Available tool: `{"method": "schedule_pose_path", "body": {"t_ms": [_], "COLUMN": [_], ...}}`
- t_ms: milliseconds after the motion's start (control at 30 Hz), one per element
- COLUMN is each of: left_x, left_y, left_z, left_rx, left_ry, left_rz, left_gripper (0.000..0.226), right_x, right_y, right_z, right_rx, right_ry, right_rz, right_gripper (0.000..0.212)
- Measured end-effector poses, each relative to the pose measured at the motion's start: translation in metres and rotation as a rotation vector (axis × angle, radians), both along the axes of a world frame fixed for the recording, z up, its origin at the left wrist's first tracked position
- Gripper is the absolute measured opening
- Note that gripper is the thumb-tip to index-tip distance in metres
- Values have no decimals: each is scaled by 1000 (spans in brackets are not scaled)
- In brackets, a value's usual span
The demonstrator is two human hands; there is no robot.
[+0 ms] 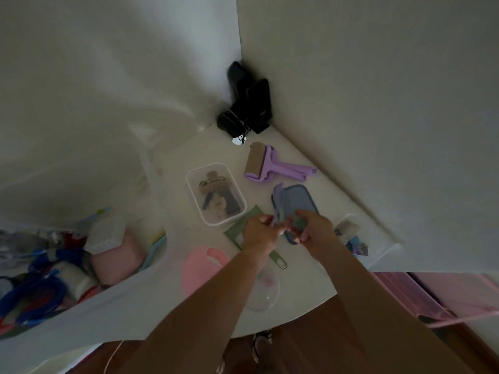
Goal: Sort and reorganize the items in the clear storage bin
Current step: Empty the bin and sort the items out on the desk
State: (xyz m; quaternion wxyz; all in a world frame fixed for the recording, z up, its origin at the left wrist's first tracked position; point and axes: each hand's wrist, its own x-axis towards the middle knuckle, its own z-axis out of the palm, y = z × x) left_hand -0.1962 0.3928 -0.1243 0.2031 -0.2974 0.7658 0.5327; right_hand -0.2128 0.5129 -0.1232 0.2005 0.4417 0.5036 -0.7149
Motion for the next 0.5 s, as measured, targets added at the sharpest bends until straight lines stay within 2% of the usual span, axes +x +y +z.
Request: {"method": "schedule_pose_path", "body": {"t_ms": [133, 200, 300, 400, 500], "left_x": [20, 38, 73, 106, 119], "left_y": [-14, -27, -56, -87, -100], "left_z": [12, 23, 40, 45, 31], "left_rx": [-237, -338, -433, -592, -816], "left_ry": [207, 334, 405, 471, 463], "left_rz": [-254, -345, -679, -1077, -1337], "left_gripper": [22, 26, 57, 84, 128], "right_x": [19, 32, 61, 96, 122], "right_y": [9, 7, -4, -12, -19], "right_z": [17, 28, 41, 44, 32], "right_rx": [-244, -260, -45, 208, 314], "right_ry": [40, 28, 49, 173, 279], "right_rz": [-71, -24, 256, 616, 750], "right_gripper": [18, 21, 21, 20, 27]}}
